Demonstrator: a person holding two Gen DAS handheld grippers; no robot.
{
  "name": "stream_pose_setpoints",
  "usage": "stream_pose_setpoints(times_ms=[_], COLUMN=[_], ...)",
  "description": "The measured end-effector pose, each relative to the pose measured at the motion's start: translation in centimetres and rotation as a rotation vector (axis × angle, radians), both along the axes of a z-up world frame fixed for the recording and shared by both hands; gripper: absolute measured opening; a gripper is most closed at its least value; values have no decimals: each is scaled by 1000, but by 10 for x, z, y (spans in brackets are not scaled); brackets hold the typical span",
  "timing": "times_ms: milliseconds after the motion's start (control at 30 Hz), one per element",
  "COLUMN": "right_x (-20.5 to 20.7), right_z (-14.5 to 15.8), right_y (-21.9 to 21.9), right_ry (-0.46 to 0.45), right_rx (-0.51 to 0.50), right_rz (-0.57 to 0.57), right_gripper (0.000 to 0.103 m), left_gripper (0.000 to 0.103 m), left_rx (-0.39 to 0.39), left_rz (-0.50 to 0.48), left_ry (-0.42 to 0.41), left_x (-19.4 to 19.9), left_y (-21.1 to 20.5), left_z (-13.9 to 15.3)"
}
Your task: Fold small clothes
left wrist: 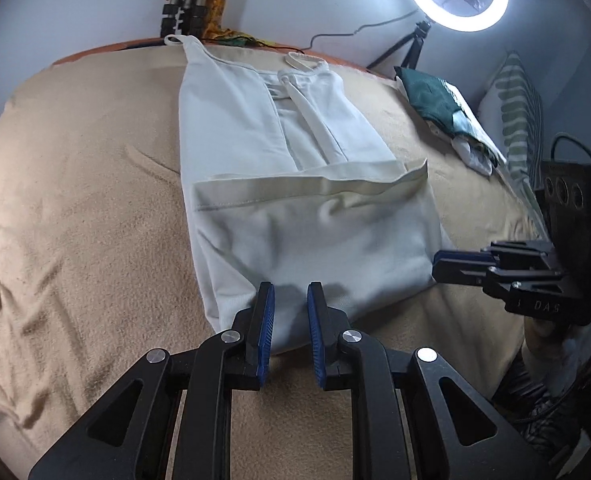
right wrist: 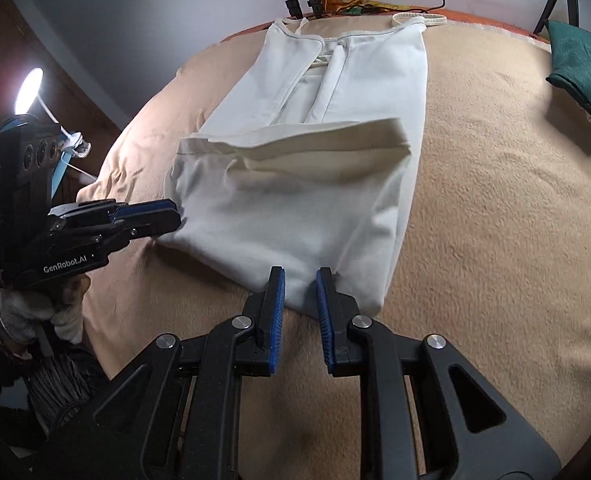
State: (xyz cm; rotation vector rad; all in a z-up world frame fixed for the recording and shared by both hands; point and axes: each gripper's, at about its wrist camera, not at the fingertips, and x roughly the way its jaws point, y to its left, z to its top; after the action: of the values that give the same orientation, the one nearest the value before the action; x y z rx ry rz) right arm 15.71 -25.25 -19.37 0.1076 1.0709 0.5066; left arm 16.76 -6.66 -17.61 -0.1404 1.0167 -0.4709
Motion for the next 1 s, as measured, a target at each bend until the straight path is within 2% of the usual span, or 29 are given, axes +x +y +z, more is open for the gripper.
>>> stream_pose_setpoints(times_ms=[200,400,533,567,700,733,833,900,1000], right_x=[8,40,58,64,74,76,85,97,118], right_z=[20,16,7,3,4,7,18,22,22], right_y=[7,8,-2,-7,-17,-19,-26,-30,-36], right_ry=[-81,-68,-56,-48,-44,-53,-100,-112,-104], right_rx=[54,92,39,-1,-54,-64,-54,-30,18], right_rz=[46,8,-78,-113,-146,-145,-142,-132,-119], right_gripper=[17,17,17,17,17,20,51,52,52], left_gripper=[15,15,15,15,15,15,19,38,41], left_rx=[-43,3,100,117,106,93,57,24,-17], left_rz=[21,5,14,22,67,77,106,124,146], left_ry=[-17,-18,-82,-90,-100,-99,-96,-96,-84], left_x=[21,43,58,63,86,91,111,125,149], left_y=[-2,-6,-4,-1,18,23,36,42,47], left_z=[8,0,1,0,2,3,7,9,10])
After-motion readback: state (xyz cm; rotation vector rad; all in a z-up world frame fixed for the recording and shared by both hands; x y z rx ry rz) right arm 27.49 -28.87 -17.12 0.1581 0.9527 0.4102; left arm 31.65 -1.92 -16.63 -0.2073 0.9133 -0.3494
